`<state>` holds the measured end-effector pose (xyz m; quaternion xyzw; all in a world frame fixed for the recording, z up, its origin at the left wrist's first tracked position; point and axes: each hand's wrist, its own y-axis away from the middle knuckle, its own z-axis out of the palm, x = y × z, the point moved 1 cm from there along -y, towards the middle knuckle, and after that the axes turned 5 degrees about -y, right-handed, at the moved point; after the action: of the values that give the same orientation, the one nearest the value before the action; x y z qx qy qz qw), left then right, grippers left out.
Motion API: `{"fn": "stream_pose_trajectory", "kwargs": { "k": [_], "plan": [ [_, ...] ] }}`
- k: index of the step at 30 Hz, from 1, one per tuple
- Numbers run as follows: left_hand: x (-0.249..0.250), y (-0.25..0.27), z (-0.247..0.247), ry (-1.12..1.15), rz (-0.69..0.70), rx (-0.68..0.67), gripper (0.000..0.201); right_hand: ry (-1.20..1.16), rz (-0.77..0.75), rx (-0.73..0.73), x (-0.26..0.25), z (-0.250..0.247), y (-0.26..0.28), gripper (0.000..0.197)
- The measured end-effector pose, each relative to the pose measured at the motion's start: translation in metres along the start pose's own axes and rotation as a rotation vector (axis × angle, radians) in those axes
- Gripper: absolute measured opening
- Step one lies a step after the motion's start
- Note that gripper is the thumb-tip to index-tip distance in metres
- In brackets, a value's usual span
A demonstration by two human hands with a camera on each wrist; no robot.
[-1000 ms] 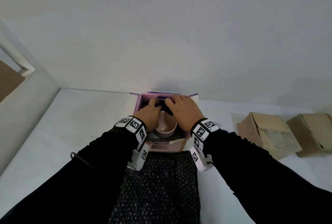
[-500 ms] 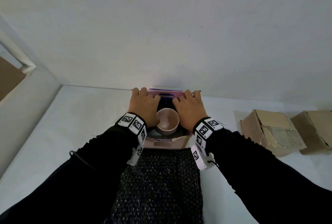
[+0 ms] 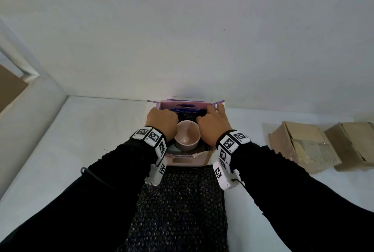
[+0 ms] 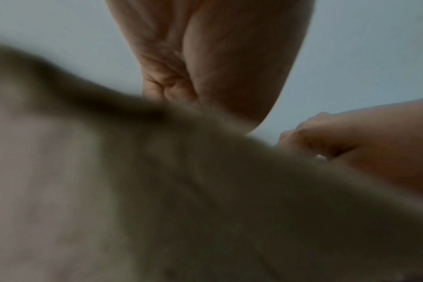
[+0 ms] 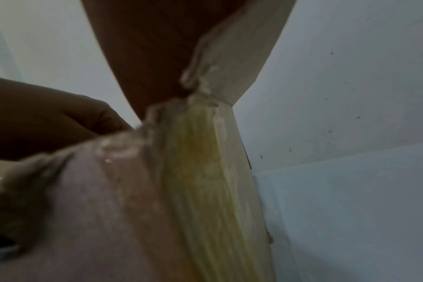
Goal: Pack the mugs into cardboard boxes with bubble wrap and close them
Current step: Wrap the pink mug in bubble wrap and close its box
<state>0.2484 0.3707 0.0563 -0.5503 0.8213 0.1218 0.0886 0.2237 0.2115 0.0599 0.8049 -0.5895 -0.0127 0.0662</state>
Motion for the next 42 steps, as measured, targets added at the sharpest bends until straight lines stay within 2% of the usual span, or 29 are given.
{"fn": "stream_pose_trajectory", "kwargs": {
  "k": [2,4,8,12,14,19,21,22,25,27,28,30,33,36,37,40,41,42],
  "plan": [
    [-0.001,0.002,-0.002,0.04,0.001,0.004,0.022,-0.013,-0.001,-0.007,0.0,-0.002,0.001,0.025],
    [-0.001,0.007,-0.005,0.094,-0.014,0.026,0.024,-0.045,0.006,0.046,0.001,-0.006,0.003,0.022],
    [-0.004,0.025,-0.015,0.234,-0.052,0.136,0.026,-0.197,0.053,0.216,-0.001,-0.02,0.015,0.022],
    [-0.011,0.064,-0.021,0.385,-0.074,0.282,0.022,-0.522,-0.021,0.446,-0.008,-0.028,0.051,0.016],
    [-0.015,0.089,-0.017,0.489,-0.092,0.323,0.018,-0.611,-0.052,0.516,-0.016,-0.021,0.075,0.012],
    [-0.014,0.152,0.008,0.635,-0.134,0.363,0.017,-0.582,-0.063,0.575,-0.047,0.022,0.128,0.011],
    [-0.008,0.171,0.025,0.604,-0.111,0.31,0.017,-0.626,-0.018,0.507,-0.063,0.046,0.147,0.015],
    [-0.004,0.18,0.034,0.589,-0.087,0.245,0.017,-0.643,0.04,0.42,-0.071,0.058,0.155,0.02],
    [0.009,0.201,0.063,0.556,0.026,-0.07,0.019,-0.549,0.297,0.059,-0.092,0.089,0.177,0.047],
    [0.017,0.211,0.08,0.483,0.113,-0.291,0.035,-0.461,0.388,-0.126,-0.105,0.1,0.19,0.06],
    [0.019,0.215,0.087,0.44,0.144,-0.361,0.042,-0.44,0.398,-0.169,-0.109,0.103,0.195,0.061],
    [0.022,0.219,0.096,0.376,0.173,-0.393,0.048,-0.426,0.373,-0.16,-0.117,0.107,0.202,0.046],
    [0.022,0.221,0.101,0.37,0.178,-0.388,0.052,-0.504,0.318,0.005,-0.125,0.103,0.204,0.012],
    [0.02,0.223,0.1,0.44,0.124,-0.323,0.061,-0.752,0.284,0.204,-0.128,0.094,0.2,0.011],
    [0.019,0.225,0.097,0.436,0.085,-0.251,0.066,-0.832,0.262,0.242,-0.127,0.091,0.198,0.014],
    [0.011,0.224,0.081,0.374,-0.049,0.133,0.081,-1.02,0.159,0.325,-0.125,0.072,0.194,0.028],
    [0.007,0.222,0.075,0.383,-0.102,0.222,0.085,-1.078,0.139,0.345,-0.124,0.063,0.192,0.032],
    [0.003,0.219,0.071,0.417,-0.158,0.255,0.089,-1.142,0.135,0.358,-0.121,0.053,0.189,0.035]
  ]
}}
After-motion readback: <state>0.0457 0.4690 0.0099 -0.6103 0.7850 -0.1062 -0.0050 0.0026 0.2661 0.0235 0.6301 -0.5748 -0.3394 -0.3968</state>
